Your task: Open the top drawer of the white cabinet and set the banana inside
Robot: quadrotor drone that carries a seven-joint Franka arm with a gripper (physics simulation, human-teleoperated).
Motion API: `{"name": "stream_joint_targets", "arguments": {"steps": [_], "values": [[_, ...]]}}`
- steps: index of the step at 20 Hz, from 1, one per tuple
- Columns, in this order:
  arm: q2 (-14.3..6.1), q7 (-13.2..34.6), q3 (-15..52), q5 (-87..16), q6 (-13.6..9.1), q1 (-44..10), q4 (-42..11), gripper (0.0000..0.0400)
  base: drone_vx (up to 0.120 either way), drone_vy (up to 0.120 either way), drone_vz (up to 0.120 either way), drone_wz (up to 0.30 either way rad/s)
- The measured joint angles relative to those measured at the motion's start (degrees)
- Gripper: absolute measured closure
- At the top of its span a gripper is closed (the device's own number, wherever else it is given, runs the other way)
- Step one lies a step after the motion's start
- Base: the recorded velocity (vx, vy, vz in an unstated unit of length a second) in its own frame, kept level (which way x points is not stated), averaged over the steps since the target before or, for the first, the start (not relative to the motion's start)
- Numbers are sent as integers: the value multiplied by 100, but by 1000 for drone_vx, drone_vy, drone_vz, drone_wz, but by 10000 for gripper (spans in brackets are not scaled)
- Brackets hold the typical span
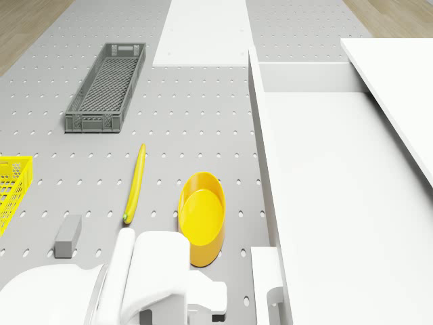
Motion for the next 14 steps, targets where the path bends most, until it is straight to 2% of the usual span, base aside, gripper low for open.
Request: {"name": "stream_joint_targets", "arguments": {"steps": [13,14], "values": [[-246,155,-81,-215,180,214,-9,0,120,120,0,0],[-363,147,-177,-59,194,266,-43,0,120,120,0,0]]}}
